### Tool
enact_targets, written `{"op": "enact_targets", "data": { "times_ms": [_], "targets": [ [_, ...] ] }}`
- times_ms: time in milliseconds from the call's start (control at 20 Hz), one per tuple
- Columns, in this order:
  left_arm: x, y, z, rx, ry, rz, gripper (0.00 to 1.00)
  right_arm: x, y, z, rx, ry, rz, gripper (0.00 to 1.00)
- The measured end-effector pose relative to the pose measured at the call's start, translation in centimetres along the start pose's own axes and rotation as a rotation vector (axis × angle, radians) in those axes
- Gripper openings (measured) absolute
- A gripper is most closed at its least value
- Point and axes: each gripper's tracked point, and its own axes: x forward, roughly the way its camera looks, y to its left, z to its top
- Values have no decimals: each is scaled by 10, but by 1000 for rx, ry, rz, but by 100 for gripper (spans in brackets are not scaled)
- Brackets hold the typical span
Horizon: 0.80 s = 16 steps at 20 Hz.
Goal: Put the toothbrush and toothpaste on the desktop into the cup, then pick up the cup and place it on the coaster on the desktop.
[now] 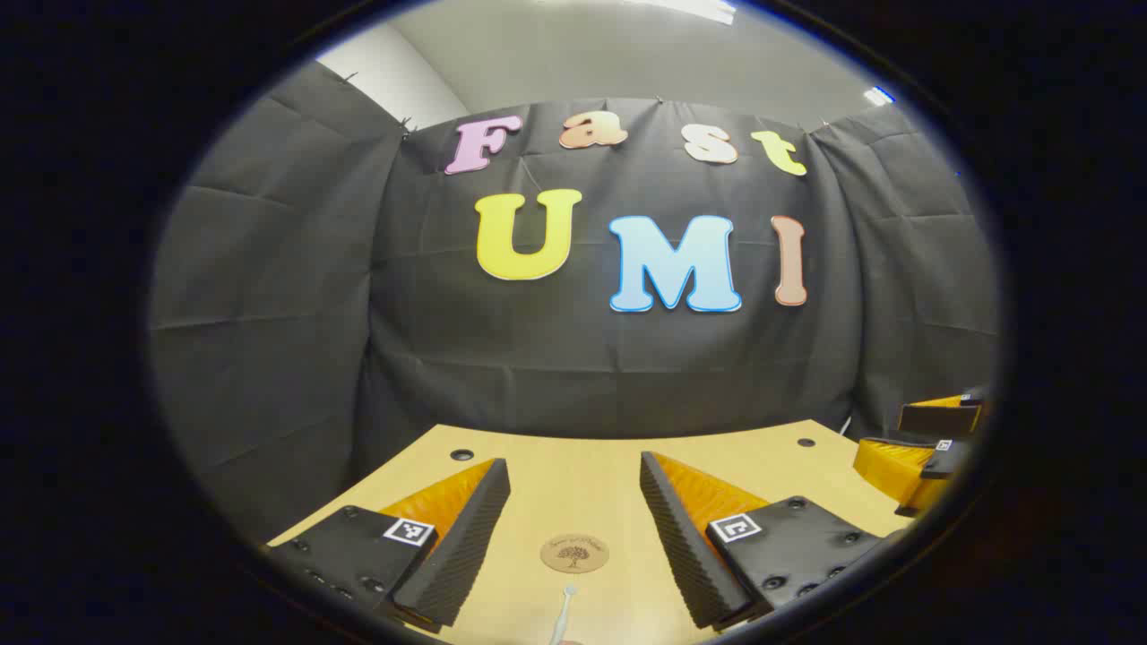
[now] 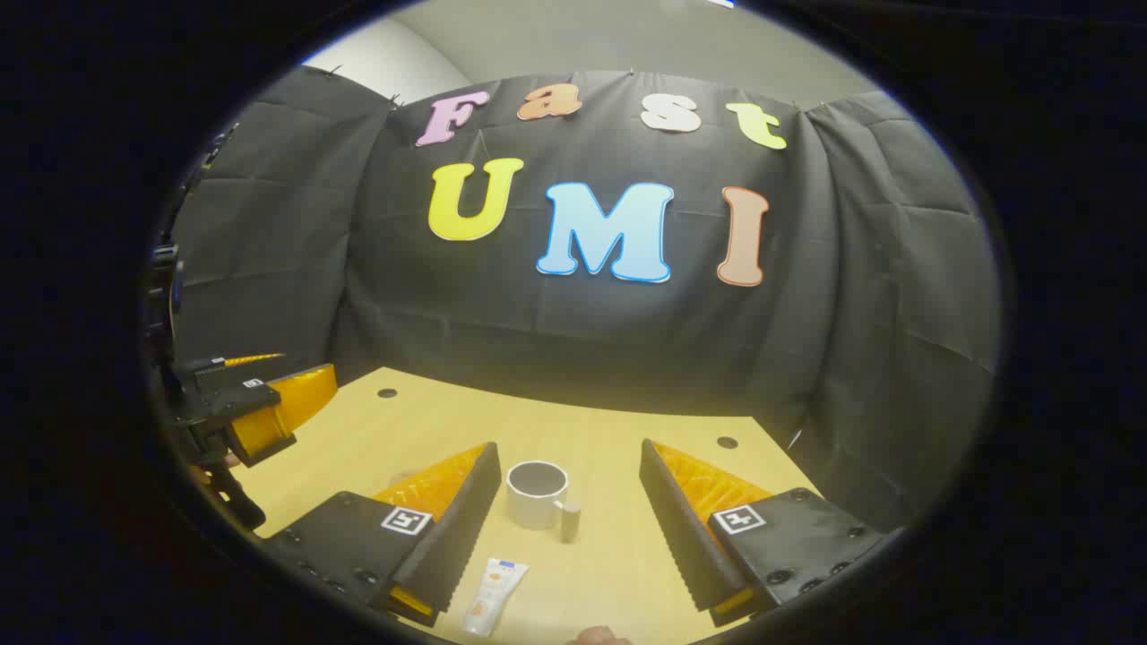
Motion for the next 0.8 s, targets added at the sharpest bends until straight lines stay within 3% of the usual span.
{"op": "enact_targets", "data": {
  "times_ms": [800],
  "targets": [
    [0, -4, -3, 14, 12, -50, 96, -5, 8, -6, -5, 18, 27, 99]
  ]
}}
